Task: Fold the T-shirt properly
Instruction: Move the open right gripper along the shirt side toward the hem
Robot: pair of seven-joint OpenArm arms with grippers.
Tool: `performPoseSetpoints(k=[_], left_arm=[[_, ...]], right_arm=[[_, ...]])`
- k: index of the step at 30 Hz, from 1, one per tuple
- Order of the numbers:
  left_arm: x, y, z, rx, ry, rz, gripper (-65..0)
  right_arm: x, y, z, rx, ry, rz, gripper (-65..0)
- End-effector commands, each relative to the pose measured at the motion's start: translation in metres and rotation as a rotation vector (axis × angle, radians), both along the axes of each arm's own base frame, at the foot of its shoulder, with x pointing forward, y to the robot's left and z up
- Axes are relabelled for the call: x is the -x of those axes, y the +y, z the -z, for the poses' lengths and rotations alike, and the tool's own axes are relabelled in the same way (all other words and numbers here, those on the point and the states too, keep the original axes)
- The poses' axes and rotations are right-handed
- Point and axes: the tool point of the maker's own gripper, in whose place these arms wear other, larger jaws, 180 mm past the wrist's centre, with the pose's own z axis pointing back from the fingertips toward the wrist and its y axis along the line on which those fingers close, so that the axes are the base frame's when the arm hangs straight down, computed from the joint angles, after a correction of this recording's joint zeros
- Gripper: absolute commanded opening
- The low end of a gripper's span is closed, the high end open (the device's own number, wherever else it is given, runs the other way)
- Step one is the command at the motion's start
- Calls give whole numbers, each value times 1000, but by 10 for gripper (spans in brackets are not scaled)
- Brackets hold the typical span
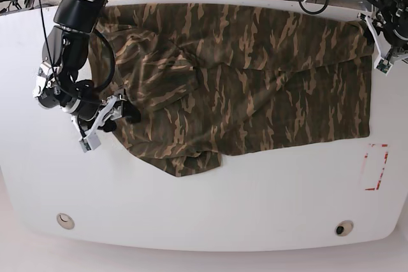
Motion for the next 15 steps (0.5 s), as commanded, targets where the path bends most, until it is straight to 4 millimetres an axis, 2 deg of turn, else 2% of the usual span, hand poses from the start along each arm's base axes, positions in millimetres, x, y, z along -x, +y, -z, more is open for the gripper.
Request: performPoseSetpoints(k=[1,6,10,15], left_arm=[[-16,4,-15,-22,-56,10,-344],[-28,5,-23,-24,-96,7,-344],[-49,6,-39,-27,-165,4,-344],[-59,10,-49,-42,-186,-15,-344]], right_arm=[[-20,-8,-16,21,-58,20,-168],[-45,-21,-6,40,-29,67,-168],[-67,-29,2,40,-26,109,-168],[-87,-36,15,49,-14,148,-168]])
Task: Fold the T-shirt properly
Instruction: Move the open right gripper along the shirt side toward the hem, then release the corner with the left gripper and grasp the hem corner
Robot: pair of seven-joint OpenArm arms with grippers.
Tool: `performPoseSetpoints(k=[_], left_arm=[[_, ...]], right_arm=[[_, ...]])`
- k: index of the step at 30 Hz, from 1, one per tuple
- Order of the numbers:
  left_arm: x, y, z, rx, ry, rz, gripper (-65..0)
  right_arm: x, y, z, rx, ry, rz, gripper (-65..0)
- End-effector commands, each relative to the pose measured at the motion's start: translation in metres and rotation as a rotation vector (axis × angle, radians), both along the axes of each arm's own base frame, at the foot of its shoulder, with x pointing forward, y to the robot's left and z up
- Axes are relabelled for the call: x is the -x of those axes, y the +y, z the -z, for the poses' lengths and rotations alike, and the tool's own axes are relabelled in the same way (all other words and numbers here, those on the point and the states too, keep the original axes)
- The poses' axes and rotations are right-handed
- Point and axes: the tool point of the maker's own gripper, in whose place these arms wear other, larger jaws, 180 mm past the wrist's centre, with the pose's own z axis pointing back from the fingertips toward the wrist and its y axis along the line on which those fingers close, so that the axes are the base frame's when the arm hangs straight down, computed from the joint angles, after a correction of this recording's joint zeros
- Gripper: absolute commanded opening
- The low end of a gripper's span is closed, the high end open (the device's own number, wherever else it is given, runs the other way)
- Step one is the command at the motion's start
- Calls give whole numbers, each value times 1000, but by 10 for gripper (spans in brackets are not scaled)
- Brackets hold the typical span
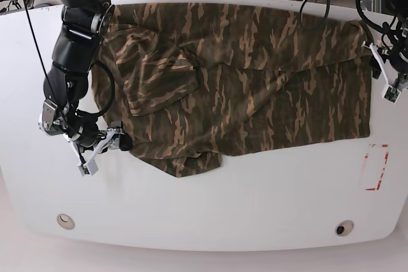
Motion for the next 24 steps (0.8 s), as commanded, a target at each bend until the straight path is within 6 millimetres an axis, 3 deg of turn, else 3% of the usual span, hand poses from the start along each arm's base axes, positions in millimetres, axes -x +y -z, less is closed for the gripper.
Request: performPoseSetpoints(k=[1,7,17,24], left_arm=[[-3,8,-11,-35,-14,-10,-344],[-19,10,-27,-39,-75,-18,-344],[-29,46,-62,-155,-157,-138,-344],[-44,70,-87,-168,-244,-244,-340]], right_arm=[[-20,-10,-14,-3,-62,25,-168],[-23,-17,8,-11,-35,56,-170],[-10,-2,33,-47,1,54,-170],[-11,21,36,-81,6,32,-306]])
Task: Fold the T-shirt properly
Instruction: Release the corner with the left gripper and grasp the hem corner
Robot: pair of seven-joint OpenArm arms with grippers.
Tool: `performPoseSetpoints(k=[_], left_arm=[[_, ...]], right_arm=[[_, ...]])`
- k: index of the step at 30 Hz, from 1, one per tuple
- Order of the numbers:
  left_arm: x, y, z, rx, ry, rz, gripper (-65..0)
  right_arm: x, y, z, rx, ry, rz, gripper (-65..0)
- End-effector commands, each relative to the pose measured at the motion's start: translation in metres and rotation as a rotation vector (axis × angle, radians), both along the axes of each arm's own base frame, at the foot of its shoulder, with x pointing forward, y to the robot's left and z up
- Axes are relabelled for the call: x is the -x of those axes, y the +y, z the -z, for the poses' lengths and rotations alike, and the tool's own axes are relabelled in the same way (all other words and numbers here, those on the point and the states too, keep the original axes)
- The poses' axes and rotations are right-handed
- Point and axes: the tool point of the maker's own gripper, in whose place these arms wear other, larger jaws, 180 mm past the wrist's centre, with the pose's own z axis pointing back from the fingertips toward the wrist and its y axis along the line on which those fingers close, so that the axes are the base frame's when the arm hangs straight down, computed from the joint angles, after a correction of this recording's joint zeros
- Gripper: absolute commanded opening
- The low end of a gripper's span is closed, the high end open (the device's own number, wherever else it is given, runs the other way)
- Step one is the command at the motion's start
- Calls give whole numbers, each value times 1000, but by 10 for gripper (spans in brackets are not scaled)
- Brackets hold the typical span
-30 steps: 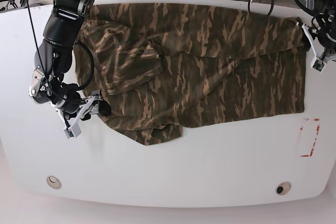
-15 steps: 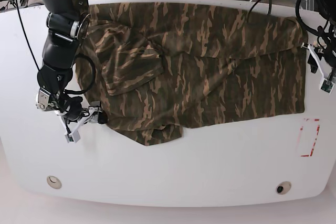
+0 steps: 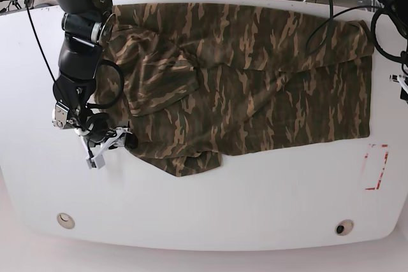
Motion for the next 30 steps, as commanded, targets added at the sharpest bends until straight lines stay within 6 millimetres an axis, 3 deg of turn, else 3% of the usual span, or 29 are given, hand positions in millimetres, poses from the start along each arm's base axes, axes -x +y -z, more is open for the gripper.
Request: performPoseSetpoints(k=[1,9,11,14,17,21,30], left_arm=[[-9,8,-15,-11,-49,-16,-340],[-44,18,-7,92,-116,-11,-340],[-53,17,-1,126,-141,11,-339],[-63,20,14,206,-183,-19,-333],[-80,17,44,317,-171,-68,-236],[-90,17,65,403,-148,-109,-135],[-115,-6,111,578,-137,-111,-135]], right_arm=[[-8,4,-10,4,-18,-16,-320],[-10,19,-9,-19,-21,-28,-341],[-10,19,-9,-19,-21,-28,-390],[-10,17,-9,-15,-22,-27,-517],[-9,15,-8,-1,-16,-30,-617],[-7,13,-4,31,-3,-41,-625],[-6,11,-4,34,2,-38,-625]])
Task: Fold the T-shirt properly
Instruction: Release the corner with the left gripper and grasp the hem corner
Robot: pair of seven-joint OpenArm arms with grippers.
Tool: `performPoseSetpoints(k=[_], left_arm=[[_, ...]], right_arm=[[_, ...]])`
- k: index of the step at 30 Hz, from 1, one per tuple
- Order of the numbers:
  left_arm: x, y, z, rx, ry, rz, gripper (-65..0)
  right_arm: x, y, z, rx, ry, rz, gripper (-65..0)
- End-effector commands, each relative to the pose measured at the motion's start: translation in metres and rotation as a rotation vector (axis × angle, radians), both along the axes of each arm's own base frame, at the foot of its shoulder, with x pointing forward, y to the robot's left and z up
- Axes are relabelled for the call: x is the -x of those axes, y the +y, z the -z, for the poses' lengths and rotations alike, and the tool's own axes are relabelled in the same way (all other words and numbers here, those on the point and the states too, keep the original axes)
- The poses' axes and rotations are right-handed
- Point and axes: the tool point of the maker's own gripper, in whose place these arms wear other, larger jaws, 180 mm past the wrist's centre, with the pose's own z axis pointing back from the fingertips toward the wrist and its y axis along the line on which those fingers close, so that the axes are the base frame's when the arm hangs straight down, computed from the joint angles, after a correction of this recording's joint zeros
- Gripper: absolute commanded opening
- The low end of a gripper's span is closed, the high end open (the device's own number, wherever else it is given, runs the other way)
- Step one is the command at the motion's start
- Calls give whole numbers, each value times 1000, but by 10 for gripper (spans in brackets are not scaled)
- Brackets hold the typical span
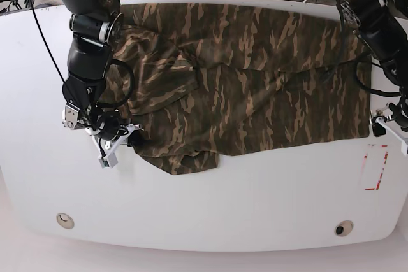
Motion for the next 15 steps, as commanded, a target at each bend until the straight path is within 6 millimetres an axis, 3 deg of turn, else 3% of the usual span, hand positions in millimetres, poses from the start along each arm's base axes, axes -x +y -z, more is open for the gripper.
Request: performPoseSetpoints(k=[1,10,15], left_arm=[[-13,1,-5,30,-50,3,-135],[-15,-9,27,110,-55,5,-133],[-29,-23,35,156,-58,26,-133]], right_arm=[[-9,-10,-12,26,-20,5,-625],[-10,-11,-13,27,-24,9,-628],[-10,-9,-13,25,-24,6,-628]])
